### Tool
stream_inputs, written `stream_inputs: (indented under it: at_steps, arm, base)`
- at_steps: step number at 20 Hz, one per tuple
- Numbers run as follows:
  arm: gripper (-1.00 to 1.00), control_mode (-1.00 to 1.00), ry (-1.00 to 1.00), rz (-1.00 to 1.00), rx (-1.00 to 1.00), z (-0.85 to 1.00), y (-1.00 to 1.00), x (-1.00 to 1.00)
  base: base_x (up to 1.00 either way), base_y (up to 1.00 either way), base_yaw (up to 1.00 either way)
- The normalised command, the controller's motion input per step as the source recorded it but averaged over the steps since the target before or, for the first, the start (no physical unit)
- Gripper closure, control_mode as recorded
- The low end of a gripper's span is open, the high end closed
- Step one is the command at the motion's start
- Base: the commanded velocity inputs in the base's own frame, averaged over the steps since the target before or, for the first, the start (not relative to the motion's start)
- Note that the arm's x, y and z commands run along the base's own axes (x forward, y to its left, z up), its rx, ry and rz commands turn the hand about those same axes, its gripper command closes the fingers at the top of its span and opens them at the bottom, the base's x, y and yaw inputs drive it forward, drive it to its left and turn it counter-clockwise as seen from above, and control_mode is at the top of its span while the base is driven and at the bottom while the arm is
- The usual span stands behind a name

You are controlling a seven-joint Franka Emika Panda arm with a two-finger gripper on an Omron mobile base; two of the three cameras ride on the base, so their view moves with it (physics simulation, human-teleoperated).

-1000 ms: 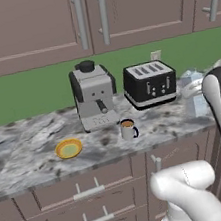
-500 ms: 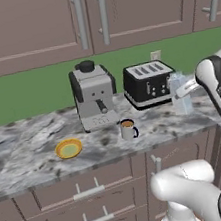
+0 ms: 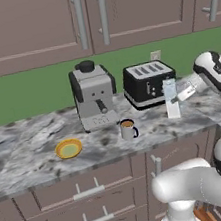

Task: Take a sugar cube from the saucer and place it inside the coffee. Then, grab milk from the fridge and place it next to the coffee on the counter to sweeten the coffee.

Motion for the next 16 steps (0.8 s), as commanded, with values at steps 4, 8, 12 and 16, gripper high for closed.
stream_inputs:
  at_steps: [4, 8, 12, 16]
  arm:
    - [1.00, -1.00, -0.03, 0.09, 0.07, -0.42, 0.30, 0.21]
    - [1.00, -1.00, -0.13, 0.00, 0.01, -0.59, 0.38, 0.66]
    - [1.00, -1.00, -0.08, 0.00, 0.00, -0.57, 0.30, 0.47]
    - [1.00, -1.00, -0.03, 0.04, 0.00, -0.50, 0.08, 0.17]
  base:
    - [0.00, 0.00, 0.00]
    - [0.00, 0.00, 0.00]
    - [0.00, 0.00, 0.00]
    - [0.00, 0.00, 0.00]
